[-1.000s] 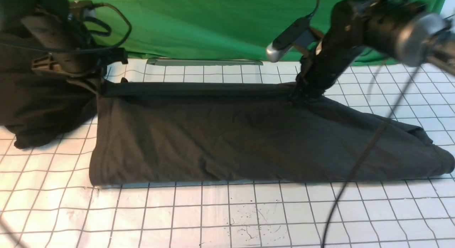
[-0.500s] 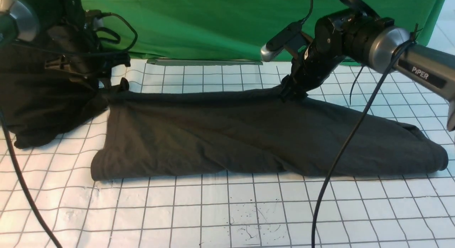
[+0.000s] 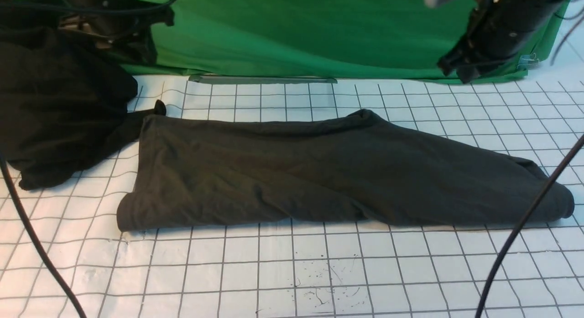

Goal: Fold a long-sleeved shirt over a white checkered tablecloth.
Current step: 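Pull the folded dark garment lengthwise by its ends to straighten it flat on the table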

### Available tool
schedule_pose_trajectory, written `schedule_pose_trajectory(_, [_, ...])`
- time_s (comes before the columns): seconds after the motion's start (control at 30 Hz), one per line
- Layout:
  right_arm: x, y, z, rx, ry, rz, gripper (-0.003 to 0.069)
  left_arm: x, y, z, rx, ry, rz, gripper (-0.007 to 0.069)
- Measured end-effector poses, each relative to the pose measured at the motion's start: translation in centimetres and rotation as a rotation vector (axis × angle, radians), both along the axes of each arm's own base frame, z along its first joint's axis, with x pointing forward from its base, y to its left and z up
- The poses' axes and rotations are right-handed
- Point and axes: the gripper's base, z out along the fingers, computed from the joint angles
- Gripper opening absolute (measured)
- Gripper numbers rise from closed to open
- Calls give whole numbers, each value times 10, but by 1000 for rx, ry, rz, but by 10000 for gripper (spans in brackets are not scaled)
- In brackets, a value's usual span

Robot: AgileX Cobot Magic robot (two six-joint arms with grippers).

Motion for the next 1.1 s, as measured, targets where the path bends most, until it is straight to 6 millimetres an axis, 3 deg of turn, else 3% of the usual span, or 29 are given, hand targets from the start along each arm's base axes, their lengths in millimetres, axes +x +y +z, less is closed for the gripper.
schedule_pose_trajectory(0.07, [-5, 4, -10, 67, 70, 59, 0, -6, -23, -20, -12, 67, -77, 11])
schedule_pose_trajectory(0.2, [-7, -1, -23, 22, 117, 37, -7, -19, -56, -56, 16, 194, -183, -1])
schedule_pose_trajectory(0.27, [-7, -9, -27, -9, 135, 22, -6, -24, -65, -64, 22, 224, -207, -1])
schedule_pose_trajectory(0.33, [-7, -30, -35, -39, 178, -34, -5, -34, -79, -76, 24, 271, -248, -1])
schedule_pose_trajectory(0.37, [-7, -50, -41, -38, 207, -96, 5, -41, -87, -82, 24, 300, -269, -1])
schedule_pose_trajectory(0.43, [-7, -64, -46, -34, 226, -142, 24, -47, -90, -86, 28, 320, -282, -1])
schedule_pose_trajectory(0.47, [-7, -82, -55, -32, 256, -197, 80, -56, -95, -89, 38, 331, -304, -1])
schedule_pose_trajectory(0.57, [-7, -109, -68, -22, 285, -271, 192, -65, -96, -100, 46, 348, -311, -1])
schedule_pose_trajectory(0.6, [-4, -124, -78, -10, 301, -309, 279, -69, -95, -106, 52, 358, -311, -1])
schedule_pose_trajectory(0.73, [5, -139, -104, 27, 315, -355, 382, -74, -88, -127, 118, 355, -307, -1])
schedule_pose_trajectory(0.93, [20, -136, -139, 60, 300, -357, 394, -75, -83, -134, 155, 342, -278, -1])
schedule_pose_trajectory(1.03, [24, -136, -145, 58, 278, -344, 341, -75, -83, -134, 157, 340, -274, -1])
schedule_pose_trajectory(1.1, [25, -136, -146, 57, 269, -338, 268, -75, -83, -134, 157, 340, -273, -1])
